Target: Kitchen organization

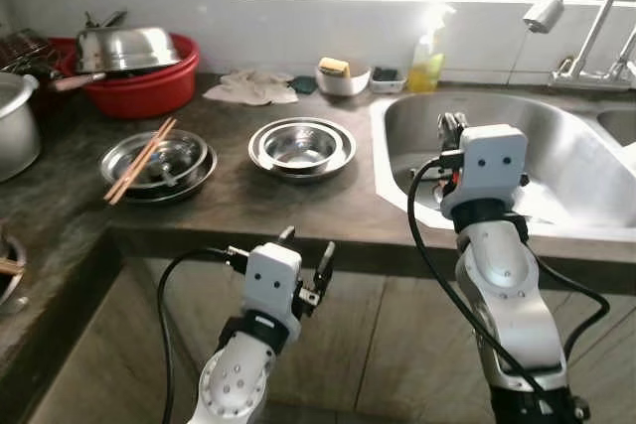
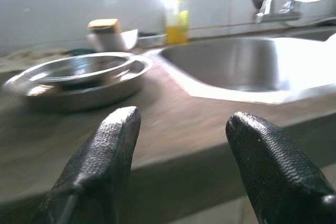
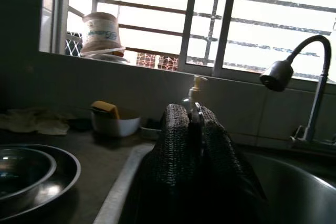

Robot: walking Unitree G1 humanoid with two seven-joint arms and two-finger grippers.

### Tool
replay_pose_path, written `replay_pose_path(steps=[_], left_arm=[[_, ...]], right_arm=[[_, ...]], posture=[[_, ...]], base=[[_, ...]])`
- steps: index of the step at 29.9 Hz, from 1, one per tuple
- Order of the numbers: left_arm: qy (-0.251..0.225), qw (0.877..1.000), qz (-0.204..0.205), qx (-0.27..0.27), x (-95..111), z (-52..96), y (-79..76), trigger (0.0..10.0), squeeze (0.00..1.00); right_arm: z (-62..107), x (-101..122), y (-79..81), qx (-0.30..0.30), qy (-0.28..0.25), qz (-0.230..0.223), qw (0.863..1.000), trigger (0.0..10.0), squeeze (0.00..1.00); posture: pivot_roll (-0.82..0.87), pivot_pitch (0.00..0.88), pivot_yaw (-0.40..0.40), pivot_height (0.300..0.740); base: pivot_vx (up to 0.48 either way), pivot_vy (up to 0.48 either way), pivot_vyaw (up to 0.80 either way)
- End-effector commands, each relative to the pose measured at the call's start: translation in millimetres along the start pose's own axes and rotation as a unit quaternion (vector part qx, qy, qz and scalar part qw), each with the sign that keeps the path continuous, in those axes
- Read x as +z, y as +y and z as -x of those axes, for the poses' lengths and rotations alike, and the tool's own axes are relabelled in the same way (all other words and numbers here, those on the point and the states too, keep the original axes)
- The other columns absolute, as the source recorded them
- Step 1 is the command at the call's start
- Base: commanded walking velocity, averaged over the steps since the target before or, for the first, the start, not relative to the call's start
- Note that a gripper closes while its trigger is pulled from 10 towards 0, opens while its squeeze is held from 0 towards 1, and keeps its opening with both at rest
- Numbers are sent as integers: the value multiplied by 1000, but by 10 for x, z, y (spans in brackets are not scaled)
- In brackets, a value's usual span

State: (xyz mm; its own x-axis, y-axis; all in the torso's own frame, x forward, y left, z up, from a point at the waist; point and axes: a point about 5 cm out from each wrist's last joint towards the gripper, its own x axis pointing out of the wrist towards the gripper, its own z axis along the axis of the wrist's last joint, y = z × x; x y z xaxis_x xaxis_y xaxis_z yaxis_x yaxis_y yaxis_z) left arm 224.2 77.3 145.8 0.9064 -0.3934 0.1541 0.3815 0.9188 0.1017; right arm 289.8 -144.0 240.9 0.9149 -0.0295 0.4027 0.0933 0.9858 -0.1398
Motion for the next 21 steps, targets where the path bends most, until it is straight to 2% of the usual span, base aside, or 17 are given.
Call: replay_pose_path(steps=[1,11,21], left_arm=[[0,1000,-4,-4,-10,12,-2,10000,0],[1,1000,-9,-3,-16,15,42,10000,0],[4,1000,-6,-5,-28,22,24,10000,0]], right_arm=[[-35,31,-15,-2,-2,-2,1000,10000,0],[-66,26,-64,-8,-2,1,1000,10000,0],[-155,45,-148,-14,0,12,1000,10000,0]], posture=[[96,20,-24,740],[97,15,-22,740],[97,30,-21,740]], base=[[255,-405,0],[255,-402,0],[0,-463,0]])
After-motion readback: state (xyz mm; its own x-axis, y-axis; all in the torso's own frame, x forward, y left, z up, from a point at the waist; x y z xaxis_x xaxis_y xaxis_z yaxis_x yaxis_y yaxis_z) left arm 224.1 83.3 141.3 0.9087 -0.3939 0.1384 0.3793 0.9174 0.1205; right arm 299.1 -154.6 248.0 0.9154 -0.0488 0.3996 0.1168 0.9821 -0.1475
